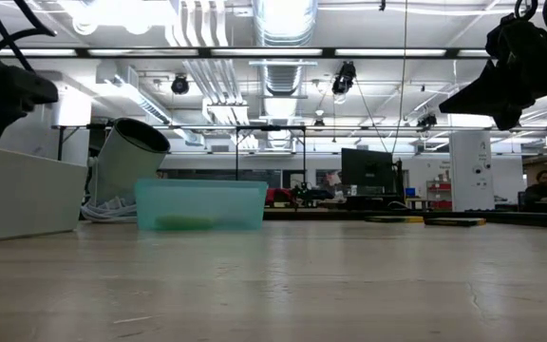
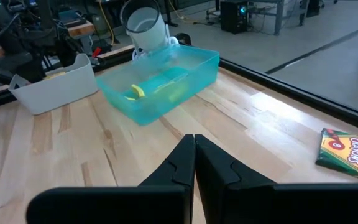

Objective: Pick & Place School Supplies
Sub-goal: Put the yellow crayon box into the gray bin

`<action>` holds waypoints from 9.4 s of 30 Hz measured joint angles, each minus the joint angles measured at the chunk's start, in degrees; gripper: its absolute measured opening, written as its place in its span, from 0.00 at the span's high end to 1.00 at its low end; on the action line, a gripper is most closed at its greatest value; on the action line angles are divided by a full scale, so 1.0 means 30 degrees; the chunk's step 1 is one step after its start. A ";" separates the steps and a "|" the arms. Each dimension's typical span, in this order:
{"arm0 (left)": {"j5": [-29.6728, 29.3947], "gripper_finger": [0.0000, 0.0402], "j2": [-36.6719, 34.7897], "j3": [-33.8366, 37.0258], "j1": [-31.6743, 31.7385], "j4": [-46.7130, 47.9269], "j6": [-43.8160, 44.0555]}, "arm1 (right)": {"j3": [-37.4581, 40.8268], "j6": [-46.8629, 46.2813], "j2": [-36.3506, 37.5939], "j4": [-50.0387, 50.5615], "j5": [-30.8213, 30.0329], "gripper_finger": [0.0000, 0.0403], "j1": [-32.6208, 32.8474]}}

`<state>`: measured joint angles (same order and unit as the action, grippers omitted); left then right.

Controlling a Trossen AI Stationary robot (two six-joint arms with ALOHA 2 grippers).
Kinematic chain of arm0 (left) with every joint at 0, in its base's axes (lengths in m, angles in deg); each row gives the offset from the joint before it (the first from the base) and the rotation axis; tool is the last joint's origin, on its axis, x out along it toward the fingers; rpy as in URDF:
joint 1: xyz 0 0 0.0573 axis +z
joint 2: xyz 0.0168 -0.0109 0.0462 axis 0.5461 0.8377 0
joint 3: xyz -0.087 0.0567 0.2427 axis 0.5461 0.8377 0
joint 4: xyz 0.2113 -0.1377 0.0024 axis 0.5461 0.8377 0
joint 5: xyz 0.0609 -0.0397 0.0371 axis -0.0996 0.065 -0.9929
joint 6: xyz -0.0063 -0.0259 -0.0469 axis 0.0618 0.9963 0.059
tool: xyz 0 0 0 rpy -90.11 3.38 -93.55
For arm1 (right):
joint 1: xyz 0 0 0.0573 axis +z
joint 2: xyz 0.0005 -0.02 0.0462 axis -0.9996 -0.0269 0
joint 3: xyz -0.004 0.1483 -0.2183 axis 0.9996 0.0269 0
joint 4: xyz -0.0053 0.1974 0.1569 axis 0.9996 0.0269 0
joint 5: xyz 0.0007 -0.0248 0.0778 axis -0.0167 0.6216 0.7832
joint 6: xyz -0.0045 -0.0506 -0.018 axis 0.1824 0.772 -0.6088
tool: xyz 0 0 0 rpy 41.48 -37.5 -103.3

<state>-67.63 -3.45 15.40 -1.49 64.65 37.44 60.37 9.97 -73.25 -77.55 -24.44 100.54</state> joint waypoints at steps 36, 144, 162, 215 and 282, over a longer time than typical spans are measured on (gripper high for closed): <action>-2.1766 0.43 -0.5139 -0.6722 0.0309 -0.2053 -0.9464 | -0.0071 -0.3726 -0.0889 -0.0117 -0.3461 0.98 -0.0047; 0.0268 0.46 0.5619 -0.6819 1.8236 -2.2482 -2.8984 | -1.4747 -0.3302 -2.8596 0.4337 1.6735 0.98 -0.8035; 0.0261 0.46 0.5611 -0.6819 1.8251 -2.2416 -2.9103 | -1.4644 -0.4383 -2.8837 -0.1177 1.6396 0.98 -0.2732; 0.2345 0.46 1.1189 -0.6826 0.9814 -1.8100 -1.4976 | -0.5697 -0.1897 -2.1521 -1.0699 0.6615 0.98 0.0782; 0.2359 0.46 1.5421 -0.7584 0.9989 -2.2371 -1.5471 | -0.5457 -0.3985 -2.5492 -1.2893 0.6765 0.98 0.1807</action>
<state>-60.55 42.82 -7.35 28.48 -2.47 -8.97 44.00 -1.99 -149.73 -116.23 -4.15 105.96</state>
